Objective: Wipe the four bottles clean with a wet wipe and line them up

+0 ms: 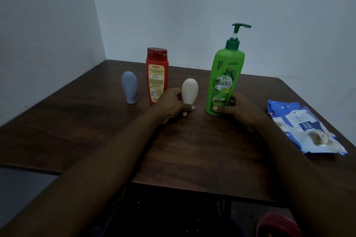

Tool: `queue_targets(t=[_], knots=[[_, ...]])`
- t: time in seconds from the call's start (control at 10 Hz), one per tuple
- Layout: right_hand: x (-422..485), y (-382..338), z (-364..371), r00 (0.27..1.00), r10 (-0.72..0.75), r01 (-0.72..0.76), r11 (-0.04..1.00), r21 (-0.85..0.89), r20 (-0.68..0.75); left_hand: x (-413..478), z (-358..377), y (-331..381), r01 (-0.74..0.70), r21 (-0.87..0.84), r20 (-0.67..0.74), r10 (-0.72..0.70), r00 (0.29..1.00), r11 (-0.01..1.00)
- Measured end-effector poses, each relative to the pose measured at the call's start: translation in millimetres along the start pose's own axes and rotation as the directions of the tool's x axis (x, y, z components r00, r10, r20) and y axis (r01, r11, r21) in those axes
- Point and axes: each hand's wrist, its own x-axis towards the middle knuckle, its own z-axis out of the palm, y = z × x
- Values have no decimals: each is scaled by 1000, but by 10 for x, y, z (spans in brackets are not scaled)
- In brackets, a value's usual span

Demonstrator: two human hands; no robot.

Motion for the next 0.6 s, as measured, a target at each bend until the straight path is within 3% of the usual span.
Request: queue_targets(t=[0.2, 0.5, 0.6], knots=[[-17, -20, 8, 1000, -6, 6, 1000, -1, 11, -72, -26, 31, -17, 11, 15, 17, 1000, 1000], [-5, 22, 14, 1000, -5, 4, 998, -59, -22, -335, 9, -13, -70, 26, -130, 73, 989, 997], [-48, -48, 19, 861, -326, 245, 938, -245, -390, -523, 10, 23, -106, -18, -222, 100, 970, 994]])
